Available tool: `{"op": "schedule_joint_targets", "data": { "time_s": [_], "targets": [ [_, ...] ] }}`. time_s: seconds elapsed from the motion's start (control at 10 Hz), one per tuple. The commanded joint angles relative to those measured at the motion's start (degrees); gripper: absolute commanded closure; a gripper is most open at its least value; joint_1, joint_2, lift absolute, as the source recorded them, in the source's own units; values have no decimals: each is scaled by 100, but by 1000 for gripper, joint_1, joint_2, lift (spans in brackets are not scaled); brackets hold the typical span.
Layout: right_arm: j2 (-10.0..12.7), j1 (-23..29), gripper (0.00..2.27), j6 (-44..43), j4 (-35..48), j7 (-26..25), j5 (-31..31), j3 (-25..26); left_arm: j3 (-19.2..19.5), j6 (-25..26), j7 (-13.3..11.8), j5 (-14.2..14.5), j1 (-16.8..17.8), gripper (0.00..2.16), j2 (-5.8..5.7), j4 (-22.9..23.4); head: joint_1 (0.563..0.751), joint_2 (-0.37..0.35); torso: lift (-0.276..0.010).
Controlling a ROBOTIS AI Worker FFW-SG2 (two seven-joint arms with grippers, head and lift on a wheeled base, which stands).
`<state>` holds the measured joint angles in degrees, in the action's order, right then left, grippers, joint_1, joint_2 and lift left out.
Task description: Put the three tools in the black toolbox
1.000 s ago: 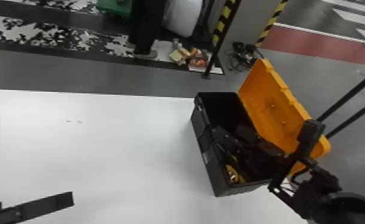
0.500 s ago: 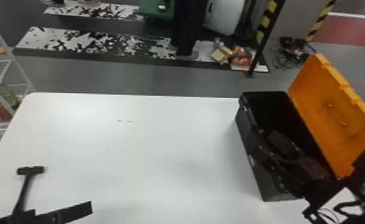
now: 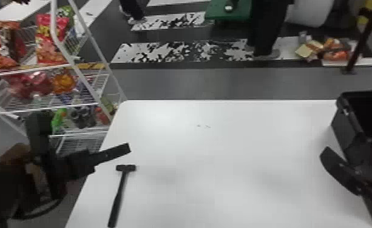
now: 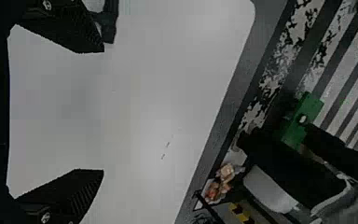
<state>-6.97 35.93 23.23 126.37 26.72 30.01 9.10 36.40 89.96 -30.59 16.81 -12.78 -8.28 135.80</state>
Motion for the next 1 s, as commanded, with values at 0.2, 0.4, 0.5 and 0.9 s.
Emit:
{"op": "schedule_joint_targets", "data": {
  "time_s": [0.2,0.4,0.5,0.9],
  "targets": [
    [-156,11,43,-393,-60,-35,67,-76,-37,7,-219,-459,214,87,-42,17,695,301,-55],
    [-200,37,43,-621,-69,-61,120,-5,-134,7,-140,-767,47,87,19,-9,695,297,-55],
    [-209,28,43,-674,-95,-61,128,-5,-230,7,-149,-1048,-41,87,46,-80,695,293,-55],
    [-209,2,39,-797,-227,-35,155,-40,-406,7,-430,-2076,47,87,-51,-818,695,335,-55]
  ]
}}
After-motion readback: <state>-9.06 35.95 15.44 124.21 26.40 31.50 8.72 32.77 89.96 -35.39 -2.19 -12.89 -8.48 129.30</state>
